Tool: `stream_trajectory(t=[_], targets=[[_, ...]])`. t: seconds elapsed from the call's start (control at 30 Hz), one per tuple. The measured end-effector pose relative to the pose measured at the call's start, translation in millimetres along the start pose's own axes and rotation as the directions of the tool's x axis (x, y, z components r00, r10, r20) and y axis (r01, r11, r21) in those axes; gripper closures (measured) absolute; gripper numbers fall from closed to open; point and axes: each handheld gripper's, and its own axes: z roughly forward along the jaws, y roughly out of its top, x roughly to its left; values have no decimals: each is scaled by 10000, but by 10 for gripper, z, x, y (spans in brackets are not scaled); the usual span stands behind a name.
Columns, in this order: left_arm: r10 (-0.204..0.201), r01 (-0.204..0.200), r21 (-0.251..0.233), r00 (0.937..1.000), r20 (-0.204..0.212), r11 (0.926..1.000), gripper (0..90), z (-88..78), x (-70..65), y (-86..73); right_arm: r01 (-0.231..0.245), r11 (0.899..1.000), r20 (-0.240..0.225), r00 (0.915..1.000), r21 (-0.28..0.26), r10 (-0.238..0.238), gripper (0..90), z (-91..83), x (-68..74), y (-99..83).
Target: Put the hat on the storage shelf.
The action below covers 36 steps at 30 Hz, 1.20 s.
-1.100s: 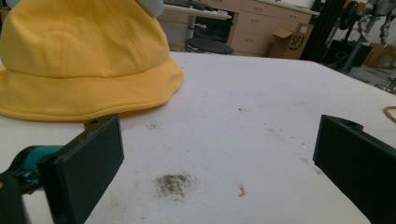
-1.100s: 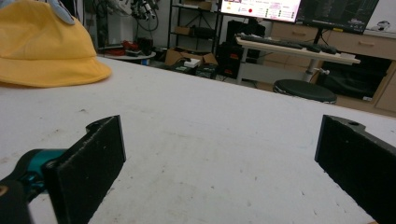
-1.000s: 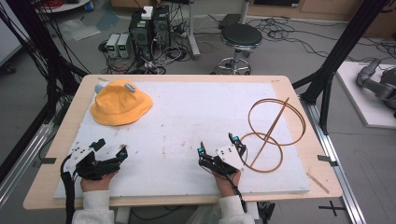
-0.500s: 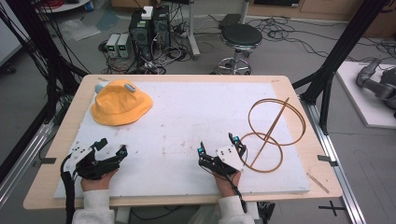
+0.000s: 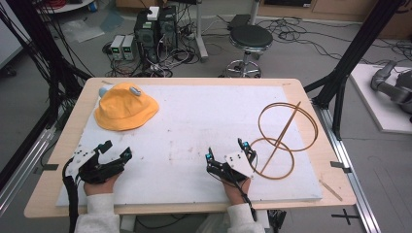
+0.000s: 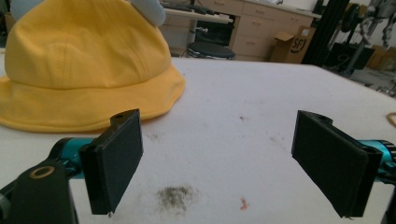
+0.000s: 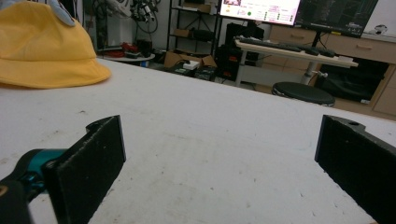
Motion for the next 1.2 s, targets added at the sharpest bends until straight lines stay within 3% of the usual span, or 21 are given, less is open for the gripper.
stream_trajectory(t=[0.17,0.4,0.57,0.8,1.0,1.1,1.2], targets=[[279,-295,-401,9988,-402,9988,168,42,50,122,-13,10000,1,10000,-30,13,13,-1,-2,-1],[94,-119,-363,9977,-671,9993,168,191,226,191,-6,10000,-35,10000,-44,6,13,-3,-1,-1],[193,-215,-270,9966,-799,9994,168,281,321,231,-9,10000,-26,10000,-33,9,13,-2,-3,-1],[797,-807,-74,9927,-905,9967,185,425,397,292,139,9999,-75,9999,-67,-140,13,-2,10,-2],[836,-847,-60,9909,-1060,9964,190,514,521,372,104,9999,-82,9999,-28,-104,13,-2,2,0],[1084,-1101,-83,9875,-1146,9939,191,553,565,419,101,9999,-79,9999,-30,-101,13,-1,1,0],[1653,-1685,-238,9810,-1013,9854,191,608,592,497,100,9999,-100,9999,-15,-100,13,-2,4,0]])
